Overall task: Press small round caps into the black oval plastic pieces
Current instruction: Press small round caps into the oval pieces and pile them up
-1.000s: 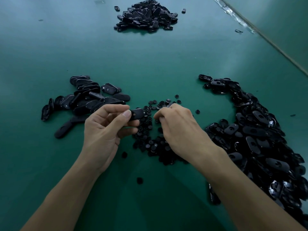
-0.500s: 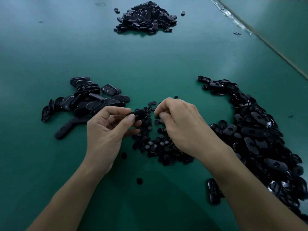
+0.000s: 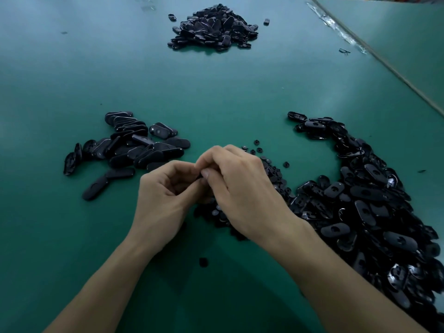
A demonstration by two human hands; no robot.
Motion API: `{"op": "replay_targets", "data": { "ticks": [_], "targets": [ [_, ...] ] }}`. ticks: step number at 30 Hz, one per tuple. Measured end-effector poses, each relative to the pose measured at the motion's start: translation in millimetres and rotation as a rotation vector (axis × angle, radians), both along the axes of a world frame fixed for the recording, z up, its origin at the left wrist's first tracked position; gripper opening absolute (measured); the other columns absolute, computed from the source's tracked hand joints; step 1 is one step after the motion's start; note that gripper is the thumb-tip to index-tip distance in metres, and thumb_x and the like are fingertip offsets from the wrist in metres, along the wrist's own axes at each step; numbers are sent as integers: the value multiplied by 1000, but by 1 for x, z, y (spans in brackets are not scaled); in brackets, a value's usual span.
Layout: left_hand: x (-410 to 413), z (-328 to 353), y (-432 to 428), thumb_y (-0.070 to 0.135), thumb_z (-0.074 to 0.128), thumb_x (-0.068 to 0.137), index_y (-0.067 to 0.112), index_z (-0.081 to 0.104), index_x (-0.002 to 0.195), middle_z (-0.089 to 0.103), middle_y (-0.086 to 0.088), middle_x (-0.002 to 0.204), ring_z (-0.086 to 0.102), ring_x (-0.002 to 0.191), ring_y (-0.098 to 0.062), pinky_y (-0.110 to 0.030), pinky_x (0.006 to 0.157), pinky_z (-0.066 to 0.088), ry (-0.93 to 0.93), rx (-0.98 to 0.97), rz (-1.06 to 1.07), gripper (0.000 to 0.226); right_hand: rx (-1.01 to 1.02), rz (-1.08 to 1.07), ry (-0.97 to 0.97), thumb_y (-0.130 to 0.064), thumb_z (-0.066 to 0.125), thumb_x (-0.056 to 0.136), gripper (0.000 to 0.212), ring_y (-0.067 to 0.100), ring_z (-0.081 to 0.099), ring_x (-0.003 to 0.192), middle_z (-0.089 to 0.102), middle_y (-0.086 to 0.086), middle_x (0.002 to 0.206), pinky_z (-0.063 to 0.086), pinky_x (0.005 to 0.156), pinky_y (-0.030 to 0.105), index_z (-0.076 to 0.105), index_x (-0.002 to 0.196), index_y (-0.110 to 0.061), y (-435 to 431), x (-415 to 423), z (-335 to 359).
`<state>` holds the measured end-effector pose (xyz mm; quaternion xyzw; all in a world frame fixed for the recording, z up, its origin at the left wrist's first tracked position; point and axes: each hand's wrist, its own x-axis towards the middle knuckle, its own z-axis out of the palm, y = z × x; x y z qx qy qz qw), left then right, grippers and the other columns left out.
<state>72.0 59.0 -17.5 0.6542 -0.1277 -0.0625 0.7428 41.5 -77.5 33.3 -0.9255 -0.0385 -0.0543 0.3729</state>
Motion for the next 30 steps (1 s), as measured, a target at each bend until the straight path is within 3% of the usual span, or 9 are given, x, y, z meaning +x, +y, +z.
{"op": "replay_targets", "data": {
  "ticks": [6, 10, 18, 21, 23, 30],
  "targets": [
    [0, -1, 1, 0, 69, 83, 4, 69, 89, 76, 2, 77, 72, 67, -7, -17, 63, 56, 4, -9, 6, 8, -26, 0, -18, -16, 52, 100, 12, 14, 57, 89, 60, -3, 98, 50, 82, 35, 62, 101, -22, 0, 0, 0],
    [-1, 0, 0, 8, 71, 79, 6, 69, 91, 77, -1, 80, 73, 69, -11, -19, 64, 57, 11, -14, 26, 13, -22, -2, 5, -16, 52, 99, 10, 15, 56, 91, 60, -4, 98, 49, 83, 37, 58, 99, -24, -3, 1, 1],
    [1, -3, 2, 7, 71, 80, 4, 69, 94, 76, -8, 83, 74, 70, -17, -24, 65, 59, 36, -24, 40, 14, -87, 0, 27, -14, 49, 101, 21, 13, 54, 96, 55, -5, 105, 45, 86, 27, 59, 118, -20, -1, -3, 0],
    [2, -3, 2, 13, 72, 79, 8, 67, 96, 76, -11, 84, 74, 72, -21, -31, 68, 62, 63, -52, 70, 19, -85, -21, 51, -14, 46, 102, 30, 18, 57, 101, 55, -1, 111, 50, 89, 33, 62, 126, -20, -3, -3, 2],
    [3, -4, 2, 15, 72, 78, 8, 65, 98, 75, -12, 84, 74, 73, -21, -35, 69, 62, 83, -67, 85, 22, -78, -36, 46, -14, 45, 103, 29, 19, 58, 99, 55, 0, 110, 52, 87, 38, 65, 123, -21, -4, -4, 3],
    [2, -3, 2, 14, 73, 78, 10, 68, 93, 74, -13, 84, 72, 72, -23, -33, 69, 62, 48, -50, 78, 16, -33, -46, -6, -20, 53, 101, 19, 13, 58, 91, 57, -3, 101, 50, 83, 32, 69, 110, -24, -3, -4, 4]
  ]
}}
